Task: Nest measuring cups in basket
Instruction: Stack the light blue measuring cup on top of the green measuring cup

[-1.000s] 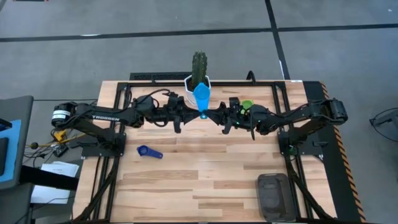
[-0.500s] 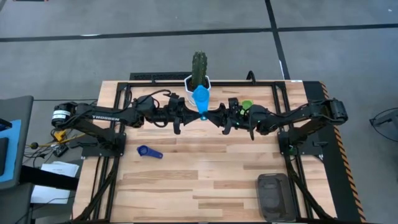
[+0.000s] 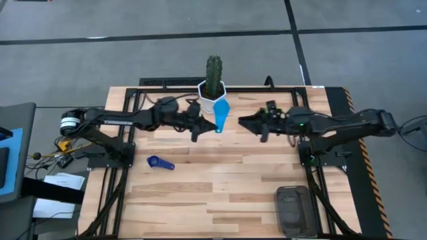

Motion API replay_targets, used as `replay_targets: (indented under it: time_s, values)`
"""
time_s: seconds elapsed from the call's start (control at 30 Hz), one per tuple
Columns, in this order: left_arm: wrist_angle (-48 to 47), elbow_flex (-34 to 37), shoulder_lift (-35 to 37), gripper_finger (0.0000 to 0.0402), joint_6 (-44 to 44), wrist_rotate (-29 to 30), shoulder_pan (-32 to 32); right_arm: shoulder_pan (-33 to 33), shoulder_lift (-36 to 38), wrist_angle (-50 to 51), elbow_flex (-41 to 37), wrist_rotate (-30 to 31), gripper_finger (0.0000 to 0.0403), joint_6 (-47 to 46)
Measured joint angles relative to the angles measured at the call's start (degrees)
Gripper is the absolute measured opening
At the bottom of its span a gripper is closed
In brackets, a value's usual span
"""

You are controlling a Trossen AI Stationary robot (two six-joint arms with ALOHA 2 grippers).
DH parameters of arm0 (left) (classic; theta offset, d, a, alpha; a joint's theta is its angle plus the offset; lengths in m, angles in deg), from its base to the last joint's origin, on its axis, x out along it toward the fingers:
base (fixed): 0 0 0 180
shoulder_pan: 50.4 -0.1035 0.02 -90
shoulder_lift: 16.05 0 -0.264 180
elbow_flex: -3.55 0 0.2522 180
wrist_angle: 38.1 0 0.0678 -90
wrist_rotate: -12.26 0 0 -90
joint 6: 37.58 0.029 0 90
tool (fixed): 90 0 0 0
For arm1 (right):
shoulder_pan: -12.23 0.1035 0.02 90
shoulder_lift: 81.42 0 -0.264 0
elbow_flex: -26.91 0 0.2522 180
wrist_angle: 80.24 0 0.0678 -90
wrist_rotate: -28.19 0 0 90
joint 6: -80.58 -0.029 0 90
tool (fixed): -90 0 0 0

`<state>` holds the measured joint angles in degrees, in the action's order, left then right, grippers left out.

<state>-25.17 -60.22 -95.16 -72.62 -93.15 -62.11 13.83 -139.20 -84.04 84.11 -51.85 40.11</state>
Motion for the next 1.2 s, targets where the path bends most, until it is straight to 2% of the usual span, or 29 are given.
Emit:
replay_targets:
  time_s: [0.23, 0.47, 0.67, 0.8, 1.0, 1.2]
  values:
    - [-3.41, -10.04, -12.4, 0.0, 4.08, -3.78, -0.58, 0.44, 10.97, 12.34, -0.04, -0.25, 0.015, 0.74]
    - [-3.47, -21.83, -26.3, 0.0, 2.6, -10.28, -2.15, 0.3, 16.83, 18.68, -0.02, -0.23, 0.0126, 3.46]
    - [-4.3, -32.93, -36.24, 0.0, 1.28, -16.2, -3.17, -2.08, 19.35, 20.77, -0.02, 0.48, 0.0113, 4.79]
    - [-8.72, -39.9, -42.14, 0.0, 1.25, -21.09, -4.21, -4.88, 20.34, 20.57, -0.02, 1.36, 0.0109, 4.94]
    - [-9.82, -48.63, -50.82, 0.0, -2.2, -27.9, -6.43, -7.92, 20.45, 20.44, -0.02, 6.4, 0.0107, 2.42]
    - [-9.71, -55.69, -58.21, 0.0, -6.37, -31.94, -8.74, -9.09, 19.65, 20.27, -0.02, 11.14, 0.0107, 1.34]
